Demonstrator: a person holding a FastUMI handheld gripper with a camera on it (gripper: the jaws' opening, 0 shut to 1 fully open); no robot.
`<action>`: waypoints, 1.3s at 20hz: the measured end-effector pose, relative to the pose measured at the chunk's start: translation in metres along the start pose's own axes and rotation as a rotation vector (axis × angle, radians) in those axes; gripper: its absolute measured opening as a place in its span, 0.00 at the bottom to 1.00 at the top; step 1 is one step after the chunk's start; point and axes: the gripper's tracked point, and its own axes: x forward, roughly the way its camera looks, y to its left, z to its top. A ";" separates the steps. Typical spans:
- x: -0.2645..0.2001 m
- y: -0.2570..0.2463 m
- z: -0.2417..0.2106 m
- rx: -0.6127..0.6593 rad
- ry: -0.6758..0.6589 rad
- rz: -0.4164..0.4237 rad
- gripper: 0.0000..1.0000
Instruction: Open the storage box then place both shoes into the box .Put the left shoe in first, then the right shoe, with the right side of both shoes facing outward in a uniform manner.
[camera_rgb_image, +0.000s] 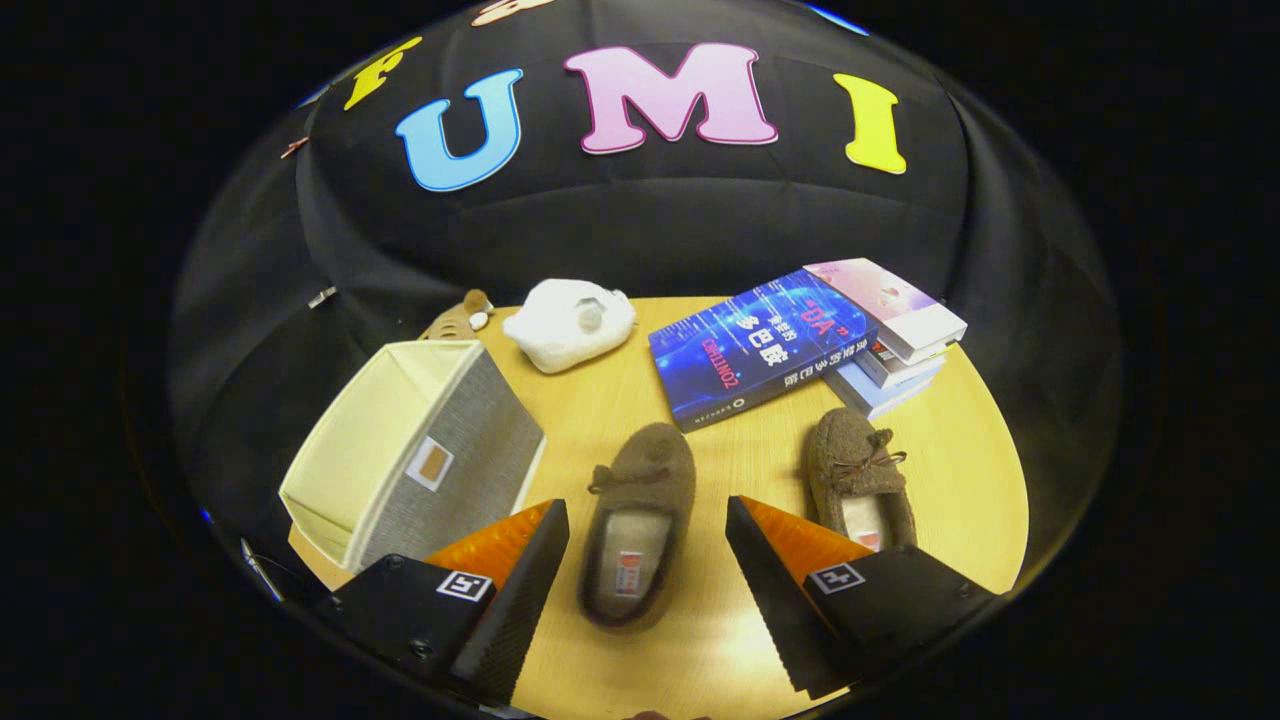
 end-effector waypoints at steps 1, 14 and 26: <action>0.008 -0.006 -0.008 -0.001 0.024 -0.002 0.98; 0.094 -0.036 -0.055 -0.010 0.212 -0.063 0.99; 0.111 -0.024 -0.058 0.079 0.238 -0.046 0.17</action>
